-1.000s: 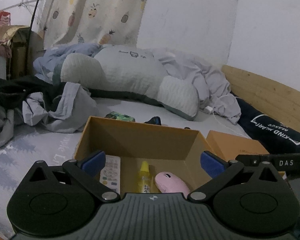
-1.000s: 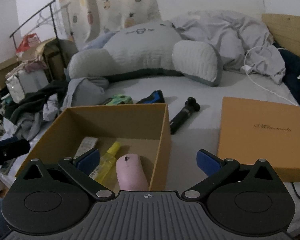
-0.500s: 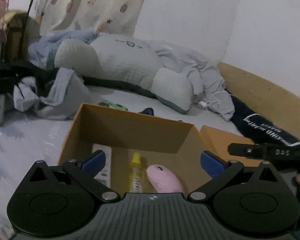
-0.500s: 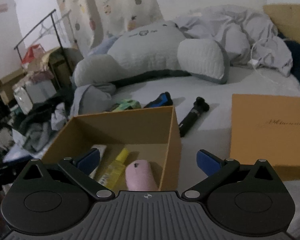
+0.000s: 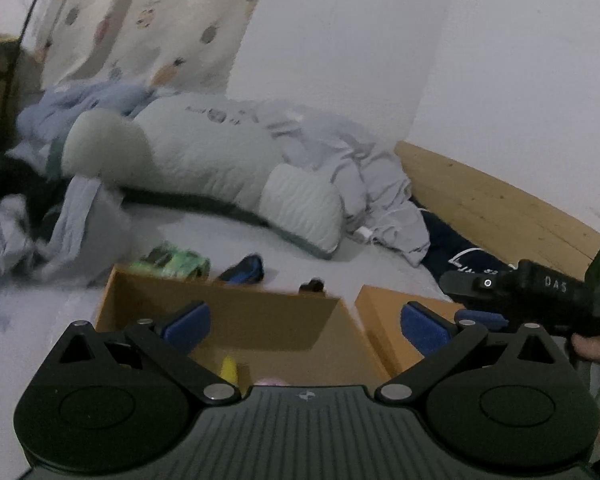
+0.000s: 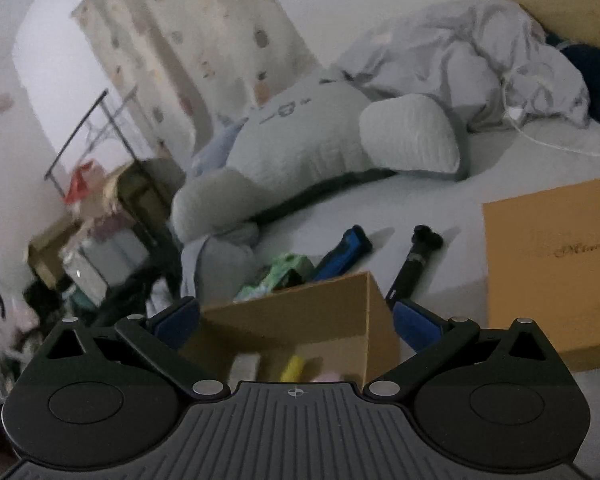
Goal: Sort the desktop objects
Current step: 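Move both tools toward the black handheld stick on the sheet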
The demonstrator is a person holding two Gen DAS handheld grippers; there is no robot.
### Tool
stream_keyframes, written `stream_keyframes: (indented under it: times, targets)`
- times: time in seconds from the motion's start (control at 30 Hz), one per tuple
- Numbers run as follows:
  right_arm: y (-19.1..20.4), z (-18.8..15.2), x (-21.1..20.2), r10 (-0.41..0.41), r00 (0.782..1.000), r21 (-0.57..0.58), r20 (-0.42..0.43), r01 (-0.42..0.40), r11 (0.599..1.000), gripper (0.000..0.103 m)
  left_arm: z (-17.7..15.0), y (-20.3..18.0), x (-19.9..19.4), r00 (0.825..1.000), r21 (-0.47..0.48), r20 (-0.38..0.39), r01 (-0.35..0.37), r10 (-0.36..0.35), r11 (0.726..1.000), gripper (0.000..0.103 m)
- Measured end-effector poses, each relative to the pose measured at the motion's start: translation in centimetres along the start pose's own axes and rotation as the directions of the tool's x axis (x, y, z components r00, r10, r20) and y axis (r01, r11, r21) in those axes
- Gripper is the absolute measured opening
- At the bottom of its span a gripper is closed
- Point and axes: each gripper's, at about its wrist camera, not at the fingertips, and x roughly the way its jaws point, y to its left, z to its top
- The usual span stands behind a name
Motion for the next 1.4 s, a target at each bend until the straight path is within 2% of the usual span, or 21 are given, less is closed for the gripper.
stream_keyframes:
  times: [0.13,0.27,0.37,0.57,0.67,0.8,0.9,1.0,1.1,1.2,1.4]
  targets:
    - [-1.1,2.9,0.8,0.002,1.0,0.064,-0.024,-0.001,0.998,0.103,2.5,-0.6,1.7,0.997,0.002,0.003,0.072,-0.072,0.997,0.103]
    - [-2.0,5.0,1.8,-0.032,0.999,0.073,-0.003,0.032,0.997,0.103,4.7,-1.2,4.2,0.994,0.015,-0.01,0.108,-0.107,0.994,0.103]
    - [-2.9,6.4,3.1,-0.058,0.998,0.096,-0.013,0.059,0.994,0.103,6.0,-1.6,6.6,0.992,0.028,-0.048,0.122,-0.121,0.992,0.103]
    - [-4.6,9.2,5.2,-0.058,0.998,0.16,-0.016,0.059,0.985,0.103,8.2,-2.0,10.8,0.986,0.039,-0.113,0.131,-0.126,0.991,0.103]
    - [-5.0,10.6,6.3,-0.062,0.998,0.144,-0.008,0.063,0.988,0.103,9.1,-2.0,12.8,0.982,0.039,-0.145,0.131,-0.125,0.991,0.103]
    - [-5.6,12.3,8.3,-0.074,0.997,0.12,-0.025,0.077,0.99,0.103,10.2,-1.6,16.0,0.963,0.025,-0.229,0.151,-0.141,0.988,0.103]
    - [-6.7,12.9,10.3,-0.064,0.996,0.136,-0.058,0.072,0.988,0.103,10.5,-1.6,18.7,0.942,0.03,-0.296,0.172,-0.156,0.985,0.1]
    - [-8.7,13.0,12.4,-0.035,0.995,0.204,-0.093,0.053,0.978,0.103,10.2,-1.6,21.6,0.911,0.022,-0.383,0.176,-0.154,0.984,0.098]
    - [-10.4,12.6,14.5,-0.049,0.99,0.234,-0.13,0.079,0.969,0.103,9.5,-1.3,24.4,0.869,-0.001,-0.47,0.177,-0.157,0.984,0.09]
    - [-11.9,12.0,16.6,-0.064,0.983,0.26,-0.174,0.108,0.959,0.103,8.5,-1.2,27.3,0.824,-0.006,-0.548,0.172,-0.147,0.985,0.09]
    - [-14.6,10.4,21.1,-0.106,0.957,0.291,-0.268,0.185,0.938,0.1,6.3,-0.7,32.6,0.736,0.024,-0.675,0.094,-0.053,0.995,0.09]
